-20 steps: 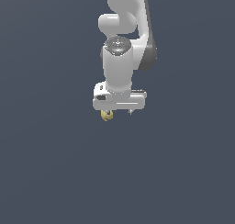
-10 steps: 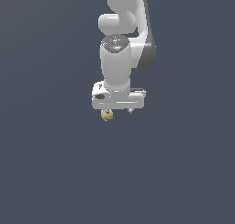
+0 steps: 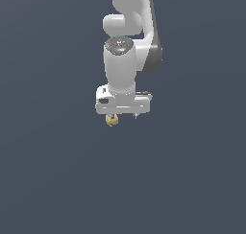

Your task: Pick up the object and move it to a goal position.

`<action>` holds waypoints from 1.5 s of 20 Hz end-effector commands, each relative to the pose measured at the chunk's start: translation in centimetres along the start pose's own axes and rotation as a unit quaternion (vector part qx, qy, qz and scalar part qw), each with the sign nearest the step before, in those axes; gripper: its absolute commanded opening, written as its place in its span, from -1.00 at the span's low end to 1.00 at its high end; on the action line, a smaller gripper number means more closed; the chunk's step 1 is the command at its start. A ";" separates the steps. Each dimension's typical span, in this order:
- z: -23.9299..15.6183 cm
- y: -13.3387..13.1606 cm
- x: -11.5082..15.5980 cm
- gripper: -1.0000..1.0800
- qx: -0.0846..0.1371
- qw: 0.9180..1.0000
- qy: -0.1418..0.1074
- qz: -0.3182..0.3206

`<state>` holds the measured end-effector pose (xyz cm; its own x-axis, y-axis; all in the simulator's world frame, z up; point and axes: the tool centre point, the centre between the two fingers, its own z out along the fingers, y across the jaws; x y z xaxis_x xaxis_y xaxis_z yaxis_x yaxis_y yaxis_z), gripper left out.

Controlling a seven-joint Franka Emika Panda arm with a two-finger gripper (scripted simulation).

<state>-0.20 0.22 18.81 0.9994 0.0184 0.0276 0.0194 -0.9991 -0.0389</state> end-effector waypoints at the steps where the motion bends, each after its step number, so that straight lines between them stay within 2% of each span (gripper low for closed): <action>1: 0.4 0.3 -0.3 0.92 -0.001 1.000 -0.001 -0.007; 11: 3.6 2.9 -3.1 0.92 -0.009 0.997 -0.005 -0.073; 21: 7.6 5.9 -7.7 0.92 -0.015 0.986 -0.014 -0.166; 30: 9.1 6.8 -9.8 0.92 -0.016 0.979 -0.017 -0.204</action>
<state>-9.35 -6.36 9.31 0.9129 0.4081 0.0005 0.4081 -0.9129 -0.0005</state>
